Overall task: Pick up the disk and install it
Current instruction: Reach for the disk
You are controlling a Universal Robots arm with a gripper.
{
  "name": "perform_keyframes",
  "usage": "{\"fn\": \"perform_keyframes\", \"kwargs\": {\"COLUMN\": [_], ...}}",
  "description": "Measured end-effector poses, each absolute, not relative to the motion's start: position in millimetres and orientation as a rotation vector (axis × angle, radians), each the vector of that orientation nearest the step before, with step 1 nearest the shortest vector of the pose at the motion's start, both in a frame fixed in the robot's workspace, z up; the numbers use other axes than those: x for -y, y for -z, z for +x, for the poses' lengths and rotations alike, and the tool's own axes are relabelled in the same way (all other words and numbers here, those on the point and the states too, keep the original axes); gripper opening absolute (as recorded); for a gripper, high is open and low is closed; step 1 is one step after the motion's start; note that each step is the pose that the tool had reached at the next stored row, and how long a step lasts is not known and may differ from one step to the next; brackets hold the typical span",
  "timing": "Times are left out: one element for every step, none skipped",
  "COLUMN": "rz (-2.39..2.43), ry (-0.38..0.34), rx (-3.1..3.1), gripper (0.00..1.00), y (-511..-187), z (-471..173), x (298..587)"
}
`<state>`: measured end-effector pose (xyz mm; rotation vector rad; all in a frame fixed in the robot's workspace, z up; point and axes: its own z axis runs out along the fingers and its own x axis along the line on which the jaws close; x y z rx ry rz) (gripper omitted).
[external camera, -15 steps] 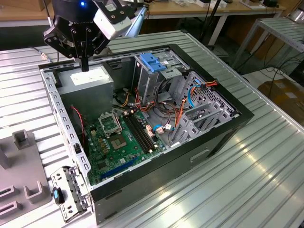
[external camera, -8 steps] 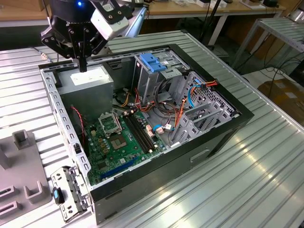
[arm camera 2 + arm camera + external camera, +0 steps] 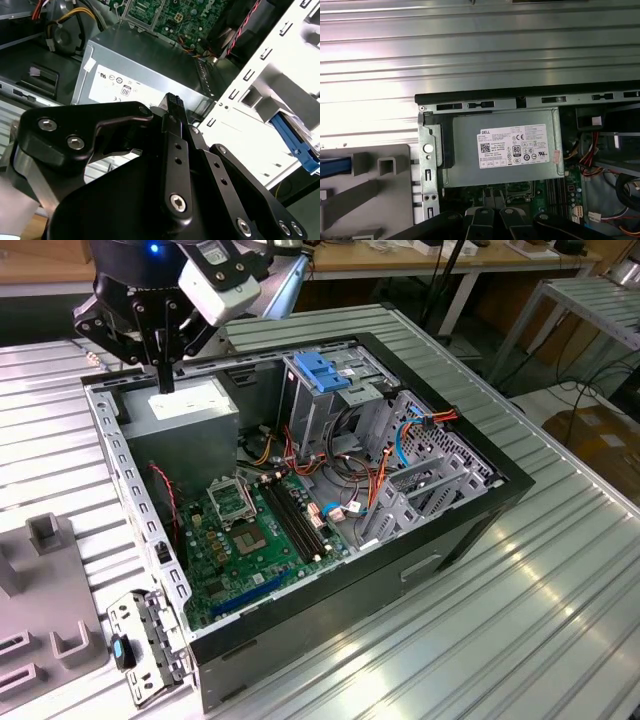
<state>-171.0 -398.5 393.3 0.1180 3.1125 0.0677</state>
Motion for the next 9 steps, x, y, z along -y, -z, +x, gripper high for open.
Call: {"fn": "perform_keyframes", "kwargs": {"rz": [0.118,0.118,0.118,0.118,0.118,0.118,0.118,0.118,0.118], "ry": [-0.068,-0.068,-0.068,-0.068,-0.068,-0.068,-0.068,-0.068,-0.068], "rx": [-3.113,-3.112,-3.113,-3.112,-3.113,-3.113,-3.113,-3.112,-3.113], "gripper": [0.11,0.11,0.11,0.11,0.11,0.11,0.11,0.11,0.11], "y": [-393.3,-393.3,-393.3,-393.3,-393.3,-393.3,-393.3,-393.3,-393.3], "z": [-171.8,-173.2,-174.3,-175.9,-177.0,-177.9,-178.6,-179.2,-179.8], "x": [398.2,397.7,397.2,396.5,396.0,395.2,394.5,393.7,393.1]}}
